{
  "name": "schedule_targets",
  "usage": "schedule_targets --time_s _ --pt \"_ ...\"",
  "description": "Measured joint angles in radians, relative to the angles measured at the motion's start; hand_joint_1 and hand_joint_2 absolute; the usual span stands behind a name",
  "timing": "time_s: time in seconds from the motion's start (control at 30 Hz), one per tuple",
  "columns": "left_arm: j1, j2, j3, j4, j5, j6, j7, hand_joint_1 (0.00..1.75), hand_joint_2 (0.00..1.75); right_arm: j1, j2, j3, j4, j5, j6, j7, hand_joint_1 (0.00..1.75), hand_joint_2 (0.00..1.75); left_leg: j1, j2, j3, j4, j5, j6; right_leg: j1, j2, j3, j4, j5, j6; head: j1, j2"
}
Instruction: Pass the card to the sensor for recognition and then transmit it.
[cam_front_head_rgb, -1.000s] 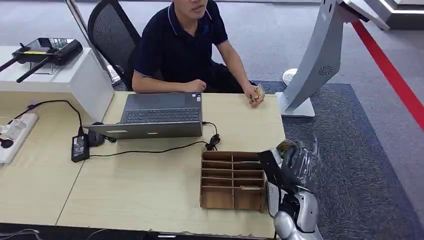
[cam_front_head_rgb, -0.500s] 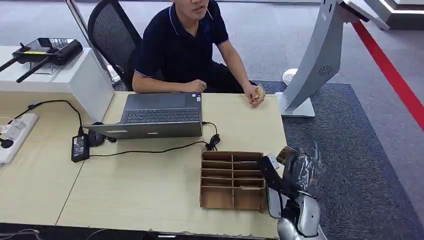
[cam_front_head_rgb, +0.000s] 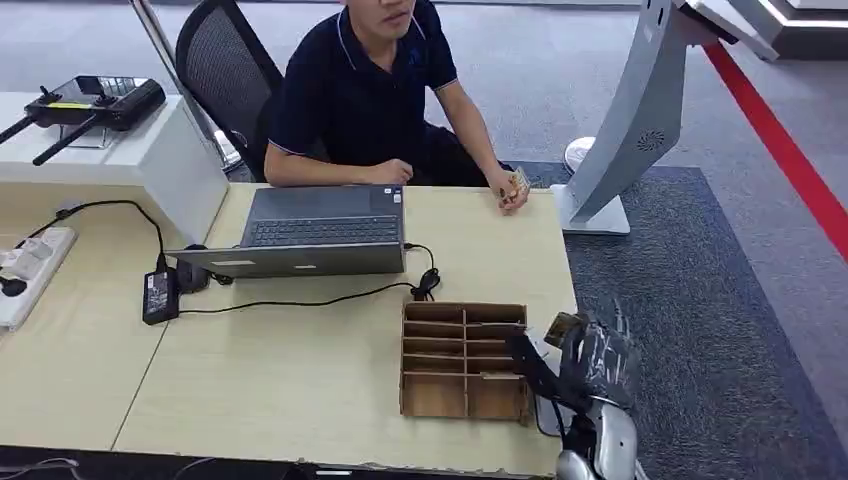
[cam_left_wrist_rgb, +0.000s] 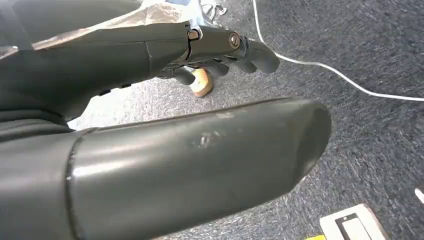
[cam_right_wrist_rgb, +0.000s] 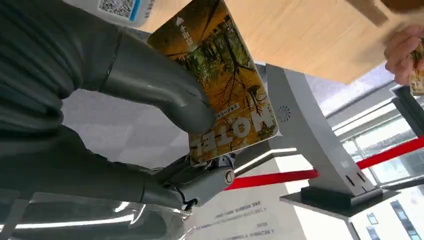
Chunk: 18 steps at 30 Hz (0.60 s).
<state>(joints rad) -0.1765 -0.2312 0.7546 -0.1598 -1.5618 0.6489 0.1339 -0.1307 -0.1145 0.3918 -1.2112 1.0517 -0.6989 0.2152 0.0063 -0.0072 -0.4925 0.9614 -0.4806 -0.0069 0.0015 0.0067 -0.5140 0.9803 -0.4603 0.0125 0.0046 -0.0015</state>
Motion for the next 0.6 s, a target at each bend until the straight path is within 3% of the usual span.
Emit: schedule_targets --time_s 0.6 --pt "0.0 0.0 0.0 0.0 -0.006 0.0 0.013 0.0 0.0 -0.019 0.047 -0.055 0.259 0.059 -0.003 -0.078 1.75 1.75 0.0 0.001 0.005 0.0 0.0 0.0 0.0 0.002 0.003 -0.001 0.0 0.0 0.0 0.0"
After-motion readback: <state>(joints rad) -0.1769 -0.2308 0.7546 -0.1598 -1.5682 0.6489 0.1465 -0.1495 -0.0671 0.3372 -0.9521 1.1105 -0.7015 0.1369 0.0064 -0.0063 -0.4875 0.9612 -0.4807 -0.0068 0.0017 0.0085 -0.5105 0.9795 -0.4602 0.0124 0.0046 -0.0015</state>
